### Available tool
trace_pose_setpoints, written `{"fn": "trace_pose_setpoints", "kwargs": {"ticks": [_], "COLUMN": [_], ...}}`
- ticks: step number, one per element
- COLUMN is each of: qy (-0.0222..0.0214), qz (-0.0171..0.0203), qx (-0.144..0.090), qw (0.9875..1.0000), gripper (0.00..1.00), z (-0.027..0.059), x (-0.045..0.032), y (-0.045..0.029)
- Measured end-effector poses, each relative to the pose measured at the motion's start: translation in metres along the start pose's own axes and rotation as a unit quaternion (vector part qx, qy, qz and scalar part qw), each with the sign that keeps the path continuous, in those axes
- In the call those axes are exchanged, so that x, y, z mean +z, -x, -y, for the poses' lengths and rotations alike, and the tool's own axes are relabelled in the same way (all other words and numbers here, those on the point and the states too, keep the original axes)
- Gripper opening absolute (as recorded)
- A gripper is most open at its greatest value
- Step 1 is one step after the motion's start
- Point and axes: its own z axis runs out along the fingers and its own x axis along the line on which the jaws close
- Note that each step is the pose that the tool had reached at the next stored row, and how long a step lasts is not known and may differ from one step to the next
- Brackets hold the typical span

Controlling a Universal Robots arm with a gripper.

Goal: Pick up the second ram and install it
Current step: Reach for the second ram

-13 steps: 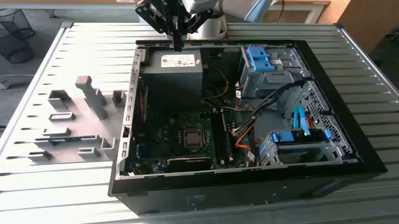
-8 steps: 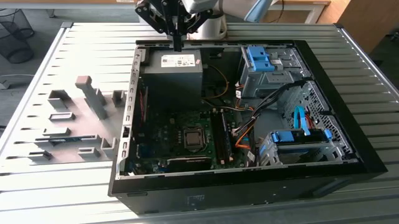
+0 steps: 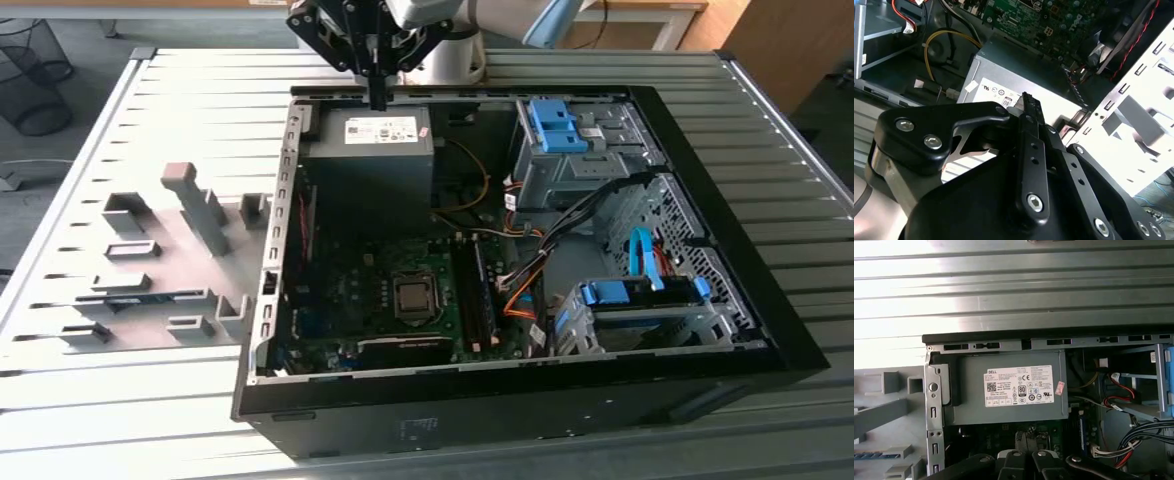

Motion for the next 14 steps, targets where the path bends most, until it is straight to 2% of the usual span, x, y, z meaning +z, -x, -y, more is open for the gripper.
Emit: {"fn": "trace_pose_setpoints", "kwargs": {"ticks": [14], "qy": [0.0], "qz": [0.0], "qx": [0.0], "qw": [1.0], "gripper": [0.1], "z": [0.0003], "x": [0.0], "y": [-0.0034]}}
